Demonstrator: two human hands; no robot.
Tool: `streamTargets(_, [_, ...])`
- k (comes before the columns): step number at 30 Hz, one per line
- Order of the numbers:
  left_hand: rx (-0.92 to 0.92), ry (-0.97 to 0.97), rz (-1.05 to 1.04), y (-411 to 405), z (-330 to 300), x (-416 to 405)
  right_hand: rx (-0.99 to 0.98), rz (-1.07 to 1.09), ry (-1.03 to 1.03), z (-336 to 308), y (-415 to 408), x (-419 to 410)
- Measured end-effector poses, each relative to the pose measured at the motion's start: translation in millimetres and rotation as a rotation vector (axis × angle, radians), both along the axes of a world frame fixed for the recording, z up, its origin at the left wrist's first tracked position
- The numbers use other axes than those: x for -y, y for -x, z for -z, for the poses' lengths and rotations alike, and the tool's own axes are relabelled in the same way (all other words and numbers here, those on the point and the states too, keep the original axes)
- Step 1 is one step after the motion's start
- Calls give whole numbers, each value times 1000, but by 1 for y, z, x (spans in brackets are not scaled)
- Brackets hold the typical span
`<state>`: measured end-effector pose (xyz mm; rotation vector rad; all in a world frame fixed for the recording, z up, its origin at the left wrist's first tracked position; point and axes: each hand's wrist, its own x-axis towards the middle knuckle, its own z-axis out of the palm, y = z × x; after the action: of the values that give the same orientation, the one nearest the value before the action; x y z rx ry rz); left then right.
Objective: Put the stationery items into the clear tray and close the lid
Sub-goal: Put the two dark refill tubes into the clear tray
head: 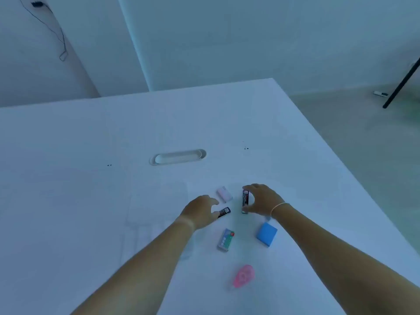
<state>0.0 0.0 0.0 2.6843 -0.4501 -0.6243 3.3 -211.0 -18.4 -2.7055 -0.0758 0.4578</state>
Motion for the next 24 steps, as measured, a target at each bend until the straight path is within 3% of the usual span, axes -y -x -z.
streamTargets(9, [-30, -110, -15, -8, 30, 10, 6, -61, 160, 25, -15, -1])
streamTargets(21, [-42, -57, -60, -10, 48, 15, -48, 99, 5, 19, -21, -8])
streamTargets(24, [-67, 51, -144, -11, 41, 12, 25, 173, -71, 8, -23, -9])
